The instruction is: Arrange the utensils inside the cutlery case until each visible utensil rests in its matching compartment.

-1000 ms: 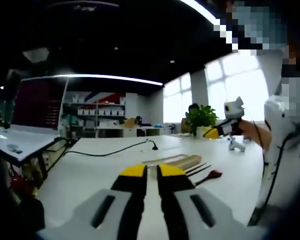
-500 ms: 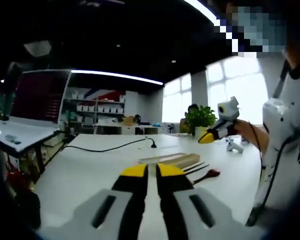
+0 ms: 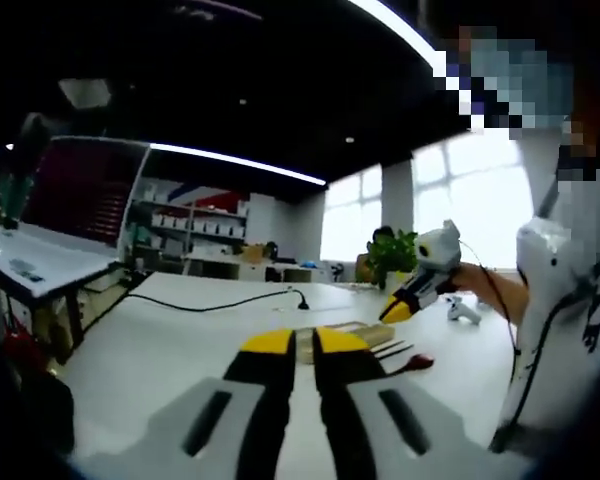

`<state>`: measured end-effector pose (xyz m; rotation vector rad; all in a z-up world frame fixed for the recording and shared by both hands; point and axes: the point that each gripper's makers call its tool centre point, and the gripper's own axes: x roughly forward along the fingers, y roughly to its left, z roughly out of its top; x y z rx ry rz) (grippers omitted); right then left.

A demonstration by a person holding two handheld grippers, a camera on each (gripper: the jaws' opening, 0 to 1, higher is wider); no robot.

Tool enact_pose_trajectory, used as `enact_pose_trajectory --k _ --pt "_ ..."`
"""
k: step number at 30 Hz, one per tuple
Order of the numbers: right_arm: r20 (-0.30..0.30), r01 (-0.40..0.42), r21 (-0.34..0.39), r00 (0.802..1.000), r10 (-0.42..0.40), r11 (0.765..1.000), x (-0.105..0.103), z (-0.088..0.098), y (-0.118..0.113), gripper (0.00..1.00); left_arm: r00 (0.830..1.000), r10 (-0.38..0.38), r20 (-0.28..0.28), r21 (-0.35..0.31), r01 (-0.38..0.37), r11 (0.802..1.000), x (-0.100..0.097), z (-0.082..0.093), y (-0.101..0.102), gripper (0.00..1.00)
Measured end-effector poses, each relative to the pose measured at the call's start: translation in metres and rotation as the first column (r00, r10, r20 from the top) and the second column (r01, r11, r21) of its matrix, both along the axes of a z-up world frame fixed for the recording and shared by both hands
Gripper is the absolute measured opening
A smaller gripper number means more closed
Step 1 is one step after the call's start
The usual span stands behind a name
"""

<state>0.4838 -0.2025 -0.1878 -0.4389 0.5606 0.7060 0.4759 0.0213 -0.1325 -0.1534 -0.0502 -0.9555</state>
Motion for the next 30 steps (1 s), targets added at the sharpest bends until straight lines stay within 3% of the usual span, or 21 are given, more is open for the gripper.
enact_pose_trajectory --k 4,11,24,30 --pt "-0.040 -0.019 -0.026 0.999 0.018 0.999 0.004 -0.011 0.008 0.03 1.000 0.007 0.001 0.029 -0.007 1.000 0.002 -0.004 0.003 0.07" --pt "-0.095 -0.059 -0.061 0.994 0.053 0.996 0.006 -0.028 0.015 0.04 1.000 0.022 0.002 0.018 -0.022 1.000 0.003 -0.004 0.010 0.07" --pt "-0.185 -0.104 -0.145 0.980 0.077 0.984 0.013 -0.047 0.012 0.05 1.000 0.020 -0.016 0.006 -0.020 1.000 0.006 -0.012 0.012 0.07" --pt "-0.233 -0.145 -0.209 0.968 0.095 0.967 0.012 -0.054 0.002 0.05 1.000 0.018 -0.024 0.003 -0.018 1.000 0.006 -0.015 0.013 0.07"
